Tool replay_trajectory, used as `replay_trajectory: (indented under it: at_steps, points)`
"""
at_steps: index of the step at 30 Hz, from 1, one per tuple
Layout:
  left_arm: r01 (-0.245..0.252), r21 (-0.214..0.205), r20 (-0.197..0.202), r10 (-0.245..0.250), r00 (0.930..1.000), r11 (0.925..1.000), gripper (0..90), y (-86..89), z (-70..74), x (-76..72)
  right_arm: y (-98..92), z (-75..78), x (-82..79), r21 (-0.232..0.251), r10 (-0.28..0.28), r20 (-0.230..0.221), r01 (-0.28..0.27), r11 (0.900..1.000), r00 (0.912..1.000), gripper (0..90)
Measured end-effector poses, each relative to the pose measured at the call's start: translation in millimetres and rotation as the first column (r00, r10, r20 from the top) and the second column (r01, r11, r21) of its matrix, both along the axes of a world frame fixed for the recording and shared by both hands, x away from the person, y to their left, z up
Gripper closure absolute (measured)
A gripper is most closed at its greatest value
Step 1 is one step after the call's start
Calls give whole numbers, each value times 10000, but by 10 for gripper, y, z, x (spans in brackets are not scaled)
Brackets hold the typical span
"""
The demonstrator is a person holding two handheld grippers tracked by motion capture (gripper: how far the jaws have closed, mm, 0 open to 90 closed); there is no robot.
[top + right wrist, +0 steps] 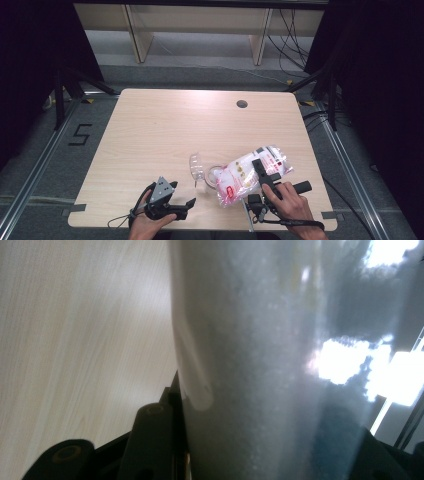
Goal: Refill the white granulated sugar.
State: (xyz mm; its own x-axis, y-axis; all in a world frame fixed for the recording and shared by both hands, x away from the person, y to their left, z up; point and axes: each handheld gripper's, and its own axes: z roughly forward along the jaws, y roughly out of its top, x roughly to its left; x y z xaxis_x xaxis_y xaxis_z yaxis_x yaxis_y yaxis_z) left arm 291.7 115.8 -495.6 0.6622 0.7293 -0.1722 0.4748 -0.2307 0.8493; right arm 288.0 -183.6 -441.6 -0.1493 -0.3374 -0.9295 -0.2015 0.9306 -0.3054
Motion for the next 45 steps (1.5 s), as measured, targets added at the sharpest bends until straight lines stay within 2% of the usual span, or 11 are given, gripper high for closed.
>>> replay_trajectory:
  at_steps: [1, 2, 6, 9, 11, 14, 22, 31, 36, 37, 45]
  points:
    - [-38, 16, 45, 38, 10000, 10000, 159, 2, 1, -2, 20, 30, 14, -450, 287, 77, -283, 9986, 9996, 606]
    - [-128, 142, 159, 125, 9998, 9998, 159, 8, 9, -4, 4, 0, 8, -51, 156, 101, -155, 9999, 9998, 607]
    - [-92, 74, 101, 92, 9999, 9999, 159, 15, 6, 2, 1, -14, 13, 123, 72, 11, -73, 9999, 10000, 608]
    - [-114, 207, 248, 109, 9996, 9997, 159, 14, 15, -2, 14, 10, 16, -150, 201, 28, -201, 9997, 9998, 609]
    - [-107, 198, 235, 103, 9997, 9997, 160, 14, 12, -4, 5, -13, 17, 163, 70, -10, -70, 9998, 10000, 609]
    - [-64, 150, 220, 61, 9997, 9999, 160, 16, 13, -3, 23, 2, 25, -41, 64, -119, -64, 10000, 9999, 610]
    - [-154, 153, 120, 152, 9998, 9998, 161, 17, 15, -5, 31, -10, 37, 183, 124, -40, -123, 9998, 9999, 611]
    - [-119, 19, 127, 119, 9998, 9999, 162, 12, 11, -3, 51, 24, 41, -112, 312, 41, -312, 9995, 9995, 613]
    - [-117, 12, 116, 117, 9999, 9999, 162, 12, 11, -2, 48, 22, 43, -1, 262, 33, -262, 9997, 9997, 614]
    - [-116, 8, 117, 116, 9999, 9999, 162, 11, 10, -3, 38, 4, 38, 275, 122, -19, -122, 9995, 9999, 615]
    - [-101, -12, 107, 101, 9999, 9999, 161, 13, 10, -1, 37, 19, 53, 228, 250, -50, -249, 9994, 9997, 616]
